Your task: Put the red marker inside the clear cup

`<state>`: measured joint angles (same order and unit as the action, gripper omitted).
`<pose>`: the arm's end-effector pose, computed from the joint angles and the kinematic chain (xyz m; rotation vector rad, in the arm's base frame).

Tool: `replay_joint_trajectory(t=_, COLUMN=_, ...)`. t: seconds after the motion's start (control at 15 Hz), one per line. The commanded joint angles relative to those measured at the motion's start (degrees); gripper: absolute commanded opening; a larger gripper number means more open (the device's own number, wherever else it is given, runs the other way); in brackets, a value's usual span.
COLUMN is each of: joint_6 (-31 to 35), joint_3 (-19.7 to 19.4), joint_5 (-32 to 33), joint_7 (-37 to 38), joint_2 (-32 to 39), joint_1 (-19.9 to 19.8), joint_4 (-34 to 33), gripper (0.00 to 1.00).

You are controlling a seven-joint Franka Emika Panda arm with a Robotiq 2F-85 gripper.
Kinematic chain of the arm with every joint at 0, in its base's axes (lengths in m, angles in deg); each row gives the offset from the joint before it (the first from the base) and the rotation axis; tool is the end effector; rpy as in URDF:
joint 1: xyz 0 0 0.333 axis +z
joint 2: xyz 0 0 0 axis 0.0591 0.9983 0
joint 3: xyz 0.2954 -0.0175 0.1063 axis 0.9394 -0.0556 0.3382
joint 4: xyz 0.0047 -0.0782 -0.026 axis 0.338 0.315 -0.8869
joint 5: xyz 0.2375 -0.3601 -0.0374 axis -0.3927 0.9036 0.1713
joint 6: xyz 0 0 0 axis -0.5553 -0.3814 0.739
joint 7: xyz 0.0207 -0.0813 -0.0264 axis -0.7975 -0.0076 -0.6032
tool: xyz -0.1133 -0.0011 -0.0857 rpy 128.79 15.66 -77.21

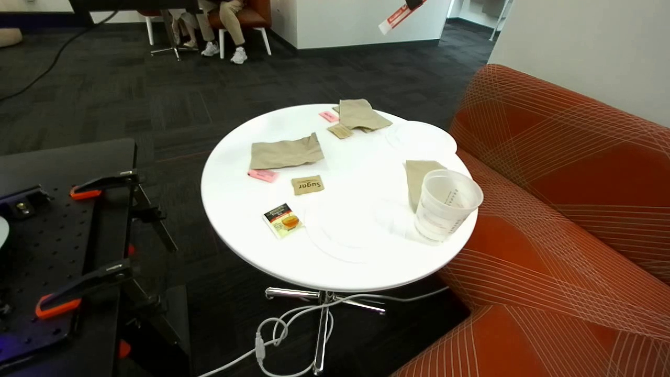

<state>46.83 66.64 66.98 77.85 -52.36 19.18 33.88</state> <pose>0.6897 0.0964 0.3498 2.4014 -0.8405 0.8034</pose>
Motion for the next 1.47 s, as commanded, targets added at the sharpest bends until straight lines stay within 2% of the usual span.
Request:
replay_joint_trajectory(t=0.0, joint_6=-7.7, joint_3=1.2, joint_5=2.3, joint_7=10.8, joint_2=1.6, joint_1=-0.4, joint_4=-1.6, gripper=0.05)
replay_joint_trajectory(t=0.8, joint_6=-26.3, joint_3=0.7, joint_5=2.7, joint_7=41.5, joint_2=10.5, joint_1=-1.5, joint_4=-11.0, gripper=0.05)
replay_joint_trajectory(t=0.87, joint_6=-23.1, joint_3=2.2, joint_5=2.2, joint_7=38.1, joint_2=8.2, joint_1=-2.6, joint_4=-7.4, gripper=0.05)
replay_joint_trajectory(t=0.93, joint_6=-23.5, joint_3=2.2, joint_5=2.3, joint_7=38.5, joint_2=8.7, joint_1=-2.6, joint_4=-7.8, gripper=0.19)
replay_joint_trajectory(t=1.2, joint_6=-23.5, joint_3=2.7, joint_5=2.2, joint_7=38.5, joint_2=8.9, joint_1=-2.8, joint_4=-7.8, gripper=0.19)
replay_joint_trajectory(t=1.27, joint_6=-23.5, joint_3=2.7, joint_5=2.2, joint_7=38.5, joint_2=8.9, joint_1=-2.8, joint_4=-7.8, gripper=0.05)
replay_joint_trajectory(t=1.4, joint_6=-25.1, joint_3=1.6, joint_5=5.4, joint_7=40.9, joint_2=9.8, joint_1=-1.9, joint_4=-8.4, gripper=0.05)
